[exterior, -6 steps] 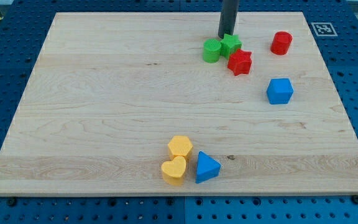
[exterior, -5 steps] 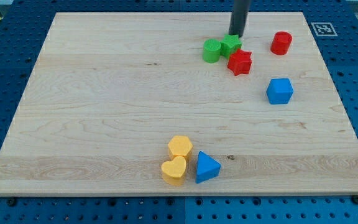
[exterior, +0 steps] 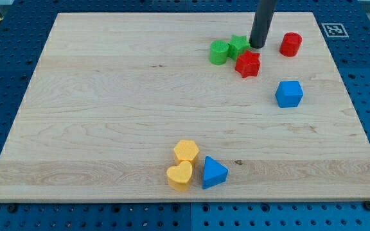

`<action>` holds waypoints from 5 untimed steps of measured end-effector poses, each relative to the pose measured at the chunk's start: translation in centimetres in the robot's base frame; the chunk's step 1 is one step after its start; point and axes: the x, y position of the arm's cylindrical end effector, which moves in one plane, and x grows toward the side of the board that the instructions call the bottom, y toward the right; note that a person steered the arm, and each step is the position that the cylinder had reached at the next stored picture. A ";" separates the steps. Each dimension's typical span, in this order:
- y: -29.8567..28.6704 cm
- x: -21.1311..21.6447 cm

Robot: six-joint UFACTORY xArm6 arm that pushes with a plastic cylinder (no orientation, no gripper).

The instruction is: Separate green blocks from red star

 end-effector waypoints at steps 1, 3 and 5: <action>-0.2 0.4; -2.4 0.8; -5.2 0.8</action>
